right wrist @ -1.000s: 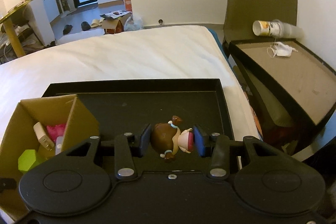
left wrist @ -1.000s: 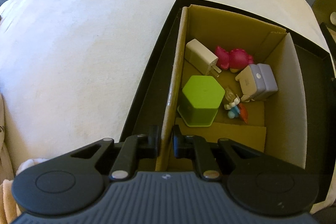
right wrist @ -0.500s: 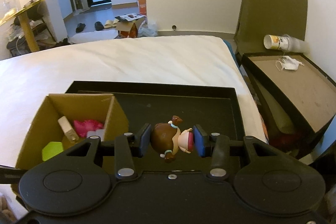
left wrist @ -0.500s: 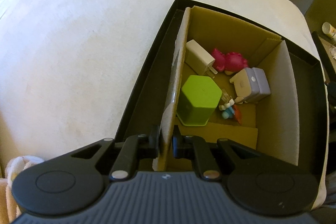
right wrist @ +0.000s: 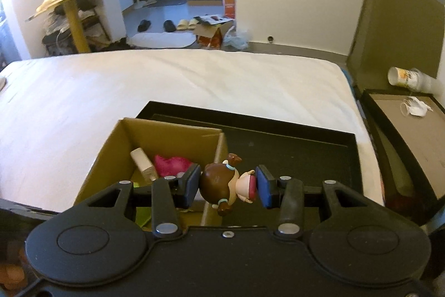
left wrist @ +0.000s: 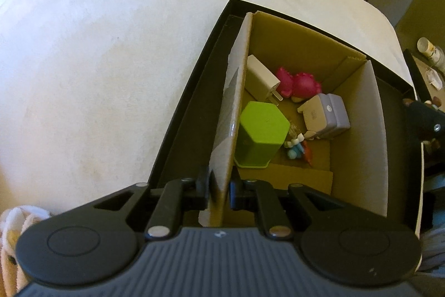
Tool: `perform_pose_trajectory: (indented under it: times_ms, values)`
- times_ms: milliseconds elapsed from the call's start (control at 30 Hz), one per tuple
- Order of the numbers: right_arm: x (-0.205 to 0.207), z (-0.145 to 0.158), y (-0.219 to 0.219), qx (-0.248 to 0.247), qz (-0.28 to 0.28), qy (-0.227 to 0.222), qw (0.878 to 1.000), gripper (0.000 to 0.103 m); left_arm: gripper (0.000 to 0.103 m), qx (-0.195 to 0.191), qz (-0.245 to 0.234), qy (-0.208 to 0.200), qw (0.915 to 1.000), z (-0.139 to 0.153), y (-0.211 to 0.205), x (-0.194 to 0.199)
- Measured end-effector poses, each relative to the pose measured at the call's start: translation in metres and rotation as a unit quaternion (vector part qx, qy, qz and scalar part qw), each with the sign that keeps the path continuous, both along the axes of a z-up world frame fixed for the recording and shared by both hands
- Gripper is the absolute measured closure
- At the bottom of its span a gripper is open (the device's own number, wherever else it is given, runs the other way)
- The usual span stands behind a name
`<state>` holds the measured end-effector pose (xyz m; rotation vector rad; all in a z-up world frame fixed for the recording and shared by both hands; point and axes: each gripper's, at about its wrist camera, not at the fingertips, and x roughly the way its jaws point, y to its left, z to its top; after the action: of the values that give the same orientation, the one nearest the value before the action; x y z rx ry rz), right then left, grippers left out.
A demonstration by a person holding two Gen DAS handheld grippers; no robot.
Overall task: Organize rigid objects
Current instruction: 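Lift the brown figurine with the right gripper and carry it over the box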
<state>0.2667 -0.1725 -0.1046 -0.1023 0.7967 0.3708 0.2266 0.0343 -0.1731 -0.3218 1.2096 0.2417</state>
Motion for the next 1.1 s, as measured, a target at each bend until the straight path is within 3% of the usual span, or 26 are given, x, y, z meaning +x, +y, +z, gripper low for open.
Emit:
perform_pose_trajectory:
  times_ms: [567, 1100]
  values:
    - [-0.012, -0.015, 0.044, -0.05, 0.054, 0.015, 0.997, 0.06, 0.09, -0.012, 0.002, -0.01, 0.9999, 0.001, 0.007, -0.004]
    - [-0.023, -0.037, 0.074, -0.123, 0.115, 0.022, 0.986, 0.06, 0.089, -0.027, 0.008, -0.012, 0.9995, -0.001, 0.011, -0.005]
